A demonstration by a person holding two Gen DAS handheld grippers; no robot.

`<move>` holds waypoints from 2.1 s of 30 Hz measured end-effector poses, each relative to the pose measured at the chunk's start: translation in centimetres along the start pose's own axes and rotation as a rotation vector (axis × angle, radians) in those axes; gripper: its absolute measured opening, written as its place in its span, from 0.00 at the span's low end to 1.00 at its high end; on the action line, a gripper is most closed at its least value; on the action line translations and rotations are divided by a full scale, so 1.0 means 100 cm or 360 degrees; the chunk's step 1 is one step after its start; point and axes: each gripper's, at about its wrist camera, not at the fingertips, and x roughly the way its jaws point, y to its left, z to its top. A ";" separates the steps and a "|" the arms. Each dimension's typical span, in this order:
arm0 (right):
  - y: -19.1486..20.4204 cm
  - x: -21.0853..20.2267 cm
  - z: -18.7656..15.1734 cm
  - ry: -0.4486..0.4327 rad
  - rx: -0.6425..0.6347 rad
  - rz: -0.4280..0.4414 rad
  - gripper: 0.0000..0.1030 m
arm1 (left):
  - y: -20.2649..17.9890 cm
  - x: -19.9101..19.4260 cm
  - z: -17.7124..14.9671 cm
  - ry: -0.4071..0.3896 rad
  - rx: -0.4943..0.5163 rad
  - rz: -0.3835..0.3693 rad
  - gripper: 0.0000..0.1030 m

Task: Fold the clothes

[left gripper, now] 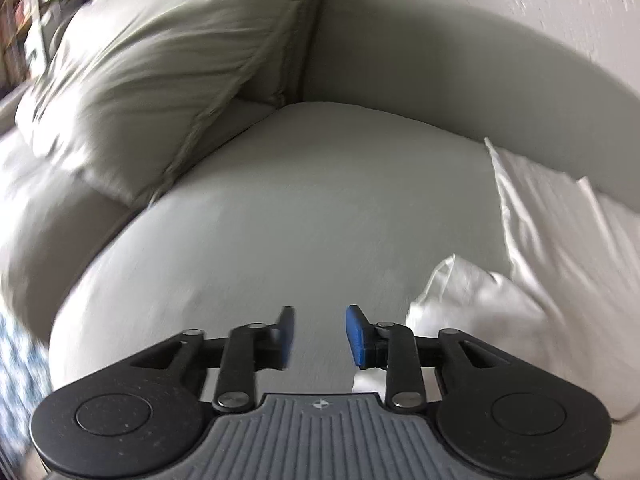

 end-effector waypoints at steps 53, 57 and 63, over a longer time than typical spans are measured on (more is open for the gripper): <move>-0.039 -0.067 -0.029 0.0112 -0.0079 -0.0359 0.11 | -0.181 -0.055 -0.135 0.0385 0.0523 -0.0331 0.11; -0.042 -0.093 -0.019 -0.0129 0.0026 -0.0283 0.13 | -0.169 -0.080 -0.121 0.0227 0.0503 -0.0299 0.11; -0.016 -0.125 0.031 -0.0390 0.0049 -0.0096 0.25 | -0.181 -0.122 -0.069 -0.0109 0.0424 -0.0521 0.12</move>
